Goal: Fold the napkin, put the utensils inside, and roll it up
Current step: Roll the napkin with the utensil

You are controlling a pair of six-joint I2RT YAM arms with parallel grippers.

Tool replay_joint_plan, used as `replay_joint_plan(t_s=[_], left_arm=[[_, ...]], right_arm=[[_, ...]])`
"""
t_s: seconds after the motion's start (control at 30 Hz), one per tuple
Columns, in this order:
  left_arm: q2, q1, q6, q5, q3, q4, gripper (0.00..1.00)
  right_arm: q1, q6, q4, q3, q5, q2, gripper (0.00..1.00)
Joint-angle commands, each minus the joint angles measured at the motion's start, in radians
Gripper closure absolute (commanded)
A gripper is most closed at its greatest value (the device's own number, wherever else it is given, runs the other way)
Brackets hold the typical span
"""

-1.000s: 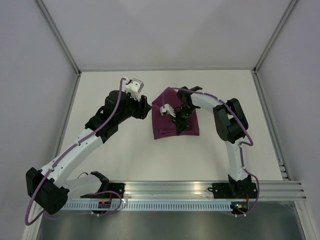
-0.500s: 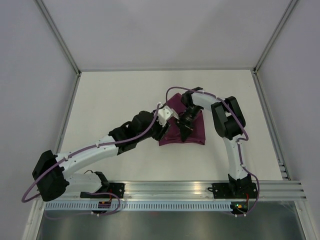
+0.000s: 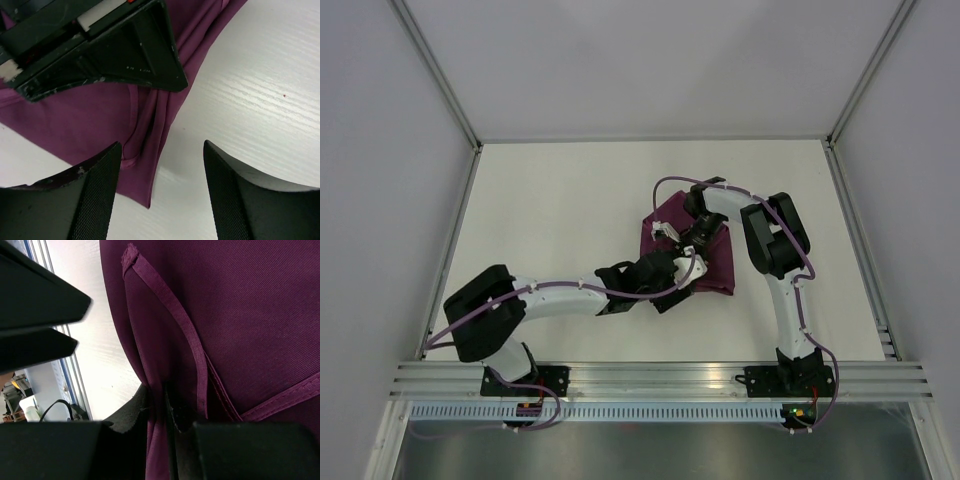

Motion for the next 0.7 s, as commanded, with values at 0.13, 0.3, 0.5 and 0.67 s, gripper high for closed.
replay_joint_plan(t_s=[0.13, 0.3, 0.5, 0.67], left_arm=[[0.084, -0.013, 0.105, 0.013, 0.024, 0.223, 0.26], [0.153, -0.014, 0.154, 0.034, 0.037, 0.251, 0.26], [0.19, -0.014, 0.188, 0.042, 0.018, 0.34, 0.25], [0.225, -0.014, 0.204, 0.056, 0.02, 0.353, 0.26]], right_arm=[[-0.002, -0.057, 0.189, -0.035, 0.186, 0.082, 0.91], [-0.002, -0.048, 0.194, -0.035, 0.19, 0.083, 0.91], [-0.002, -0.038, 0.197, -0.03, 0.193, 0.088, 0.91], [-0.002, -0.028, 0.203, -0.03, 0.203, 0.091, 0.92]])
